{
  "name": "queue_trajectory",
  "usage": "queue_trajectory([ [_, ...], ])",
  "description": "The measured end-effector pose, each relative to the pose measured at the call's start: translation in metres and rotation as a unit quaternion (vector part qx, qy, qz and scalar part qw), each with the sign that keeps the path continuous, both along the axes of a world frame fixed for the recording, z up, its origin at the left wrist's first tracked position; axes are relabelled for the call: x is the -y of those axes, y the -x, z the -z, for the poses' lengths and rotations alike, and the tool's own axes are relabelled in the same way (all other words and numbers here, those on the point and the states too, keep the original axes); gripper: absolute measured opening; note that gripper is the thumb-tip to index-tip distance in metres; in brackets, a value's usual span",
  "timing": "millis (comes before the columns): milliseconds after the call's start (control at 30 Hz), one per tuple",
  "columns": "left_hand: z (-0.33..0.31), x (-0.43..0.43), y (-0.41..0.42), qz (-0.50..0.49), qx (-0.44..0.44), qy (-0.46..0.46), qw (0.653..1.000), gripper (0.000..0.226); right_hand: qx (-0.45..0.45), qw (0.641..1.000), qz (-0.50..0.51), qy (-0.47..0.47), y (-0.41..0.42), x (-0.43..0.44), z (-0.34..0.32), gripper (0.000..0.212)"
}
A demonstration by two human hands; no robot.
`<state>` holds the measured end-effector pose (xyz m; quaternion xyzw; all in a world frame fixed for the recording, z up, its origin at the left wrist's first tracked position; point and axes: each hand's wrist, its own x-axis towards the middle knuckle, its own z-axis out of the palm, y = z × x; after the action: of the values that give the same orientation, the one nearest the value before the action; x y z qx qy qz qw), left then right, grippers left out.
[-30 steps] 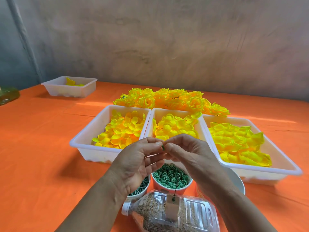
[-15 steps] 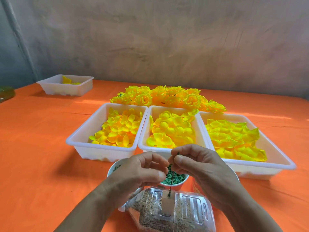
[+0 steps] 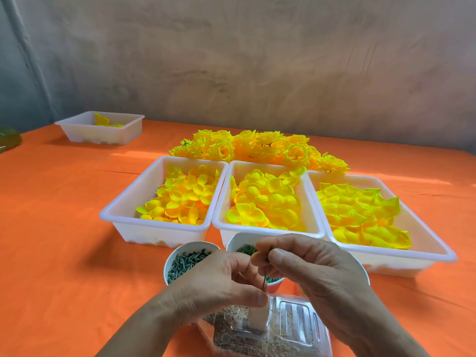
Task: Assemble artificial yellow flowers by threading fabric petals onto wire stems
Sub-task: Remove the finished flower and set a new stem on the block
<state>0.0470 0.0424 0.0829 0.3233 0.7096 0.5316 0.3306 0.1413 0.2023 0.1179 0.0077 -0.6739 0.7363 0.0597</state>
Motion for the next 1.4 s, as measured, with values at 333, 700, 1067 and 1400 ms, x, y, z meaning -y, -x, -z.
queue_trajectory([
  [333,0.002,0.0,0.002,0.004,0.0,0.001,1.0,0.023,-0.011,1.0,-0.006,0.001,-0.001,0.0,-0.002,0.017],
  [700,0.002,0.0,0.003,0.001,0.004,-0.012,1.0,0.017,-0.031,0.998,0.007,-0.053,-0.001,-0.004,-0.006,0.021],
  [1067,0.001,0.0,0.003,0.004,0.014,-0.021,1.0,0.017,-0.03,0.996,-0.017,-0.08,0.001,-0.005,-0.006,0.02],
  [1400,0.005,0.0,0.005,0.002,0.028,-0.013,1.0,0.028,-0.068,0.953,-0.016,-0.294,0.001,-0.008,-0.022,0.014],
])
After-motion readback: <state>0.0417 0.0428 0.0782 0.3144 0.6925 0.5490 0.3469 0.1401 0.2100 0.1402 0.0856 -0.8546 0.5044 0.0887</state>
